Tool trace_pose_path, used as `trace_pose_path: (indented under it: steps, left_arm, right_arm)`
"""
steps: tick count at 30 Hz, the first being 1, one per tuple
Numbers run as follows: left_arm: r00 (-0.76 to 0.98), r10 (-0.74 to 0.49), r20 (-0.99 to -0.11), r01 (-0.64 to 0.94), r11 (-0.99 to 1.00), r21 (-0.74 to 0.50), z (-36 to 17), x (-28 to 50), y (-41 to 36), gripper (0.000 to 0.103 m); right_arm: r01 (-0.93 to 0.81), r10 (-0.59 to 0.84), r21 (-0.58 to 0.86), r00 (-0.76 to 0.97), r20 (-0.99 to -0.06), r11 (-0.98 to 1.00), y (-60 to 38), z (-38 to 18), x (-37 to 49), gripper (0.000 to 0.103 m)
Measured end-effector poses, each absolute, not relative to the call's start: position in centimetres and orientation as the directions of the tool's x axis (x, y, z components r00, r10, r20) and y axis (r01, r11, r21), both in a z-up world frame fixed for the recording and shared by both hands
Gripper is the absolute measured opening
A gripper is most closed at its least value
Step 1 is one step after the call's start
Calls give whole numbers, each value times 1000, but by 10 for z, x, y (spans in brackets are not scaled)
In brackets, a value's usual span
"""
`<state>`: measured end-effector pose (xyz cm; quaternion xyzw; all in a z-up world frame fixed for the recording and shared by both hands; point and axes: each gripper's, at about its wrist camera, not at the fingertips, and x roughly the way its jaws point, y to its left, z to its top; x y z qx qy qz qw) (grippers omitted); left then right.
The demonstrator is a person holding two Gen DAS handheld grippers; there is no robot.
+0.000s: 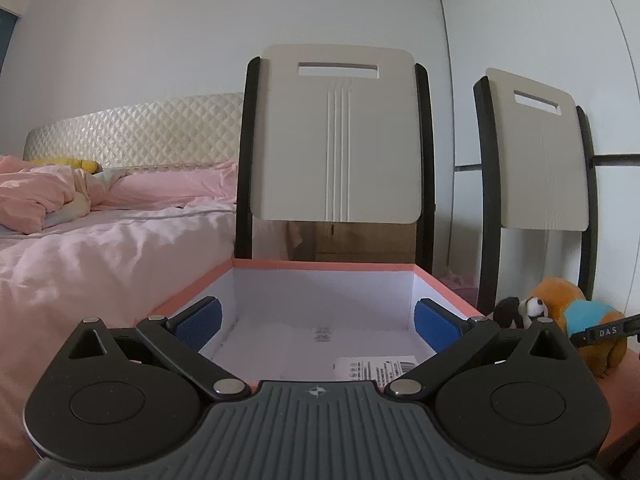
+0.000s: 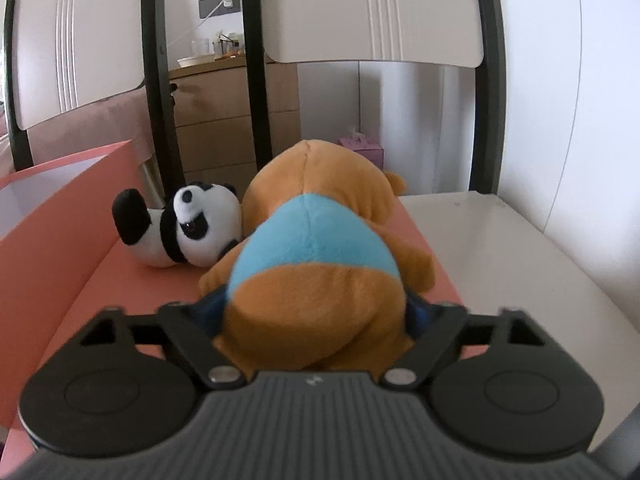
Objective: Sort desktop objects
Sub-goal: 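Grasp the brown teddy bear with the right tool, then carry the teddy bear with the right tool over the pink box and release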
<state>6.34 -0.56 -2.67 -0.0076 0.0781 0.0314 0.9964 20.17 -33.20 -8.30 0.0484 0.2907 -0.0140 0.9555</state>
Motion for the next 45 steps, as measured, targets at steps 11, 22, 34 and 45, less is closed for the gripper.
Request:
trace_pose_path:
  steps: [11,22,34,45]
  left_arm:
    - [986,74,-147,-77,997,-18,-28,59,-8,103]
    - [986,80,-144,-81,997,-4,-30,57,-11,103]
    - [983,85,-160,-82,996,24,-30,58,-14,103]
    - [983,95,-159,-89,995,45,-31,58,-13,103]
  right_arm:
    - [110,-39,105,851,-524,988,-347,-67,178,74]
    - [139,-51,158,885,-463,978,-358,-51,152,74]
    - [92,-41,129,935,-352,987,-337,-27,147,74]
    - [-5,46,135,952,-302,991,-284,-13,159,74]
